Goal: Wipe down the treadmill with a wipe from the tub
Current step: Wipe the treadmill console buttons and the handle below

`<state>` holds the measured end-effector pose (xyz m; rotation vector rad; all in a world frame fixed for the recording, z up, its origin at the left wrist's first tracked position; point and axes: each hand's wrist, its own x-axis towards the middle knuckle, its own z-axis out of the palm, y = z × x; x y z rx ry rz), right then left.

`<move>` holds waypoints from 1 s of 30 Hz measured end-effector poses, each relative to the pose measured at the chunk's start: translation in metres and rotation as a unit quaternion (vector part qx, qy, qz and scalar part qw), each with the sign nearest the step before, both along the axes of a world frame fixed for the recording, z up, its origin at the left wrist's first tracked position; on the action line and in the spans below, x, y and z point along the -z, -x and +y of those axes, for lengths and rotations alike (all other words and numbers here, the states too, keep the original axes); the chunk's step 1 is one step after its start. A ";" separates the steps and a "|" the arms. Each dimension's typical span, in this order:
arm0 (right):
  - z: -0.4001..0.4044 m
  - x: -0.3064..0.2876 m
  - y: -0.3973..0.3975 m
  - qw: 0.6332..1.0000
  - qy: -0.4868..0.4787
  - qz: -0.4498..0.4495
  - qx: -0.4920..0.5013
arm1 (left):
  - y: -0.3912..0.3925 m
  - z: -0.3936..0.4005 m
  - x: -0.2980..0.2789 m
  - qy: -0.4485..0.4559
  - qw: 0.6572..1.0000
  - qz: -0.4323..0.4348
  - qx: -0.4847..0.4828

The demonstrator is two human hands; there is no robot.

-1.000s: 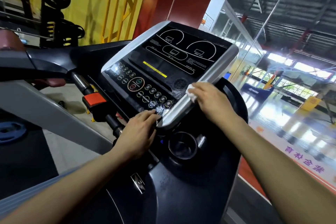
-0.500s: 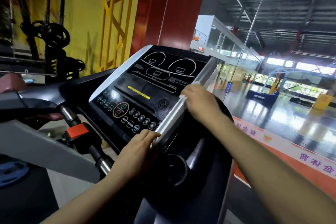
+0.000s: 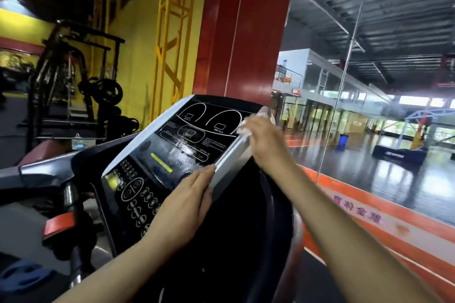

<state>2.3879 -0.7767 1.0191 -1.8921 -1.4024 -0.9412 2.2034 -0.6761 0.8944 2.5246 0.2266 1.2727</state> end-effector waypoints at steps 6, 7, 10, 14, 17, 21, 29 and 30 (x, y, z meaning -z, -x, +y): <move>-0.016 0.012 -0.019 0.995 0.004 -0.016 -0.100 | -0.008 -0.009 -0.001 0.007 0.999 -0.031 -0.038; -0.010 -0.002 -0.036 0.997 -0.028 0.012 -0.072 | -0.009 -0.012 0.000 0.008 0.998 -0.036 -0.041; 0.006 -0.047 -0.075 0.985 -0.085 0.140 -0.046 | -0.011 -0.018 0.001 0.012 0.997 -0.056 -0.060; 0.001 -0.045 -0.078 0.964 -0.110 0.219 -0.105 | -0.011 -0.016 0.002 0.016 0.996 -0.048 -0.067; -0.011 -0.024 -0.063 0.979 -0.117 0.140 -0.094 | -0.013 -0.015 0.004 0.016 0.996 -0.045 -0.069; 0.013 -0.073 -0.085 0.979 0.018 0.192 -0.062 | -0.017 -0.009 0.004 0.013 0.996 -0.042 -0.073; -0.012 -0.028 -0.063 0.954 -0.125 0.238 -0.130 | -0.015 -0.014 0.006 0.032 0.994 -0.055 -0.090; -0.022 -0.010 -0.054 0.951 -0.147 0.229 -0.148 | -0.015 -0.016 0.006 0.032 0.994 -0.057 -0.091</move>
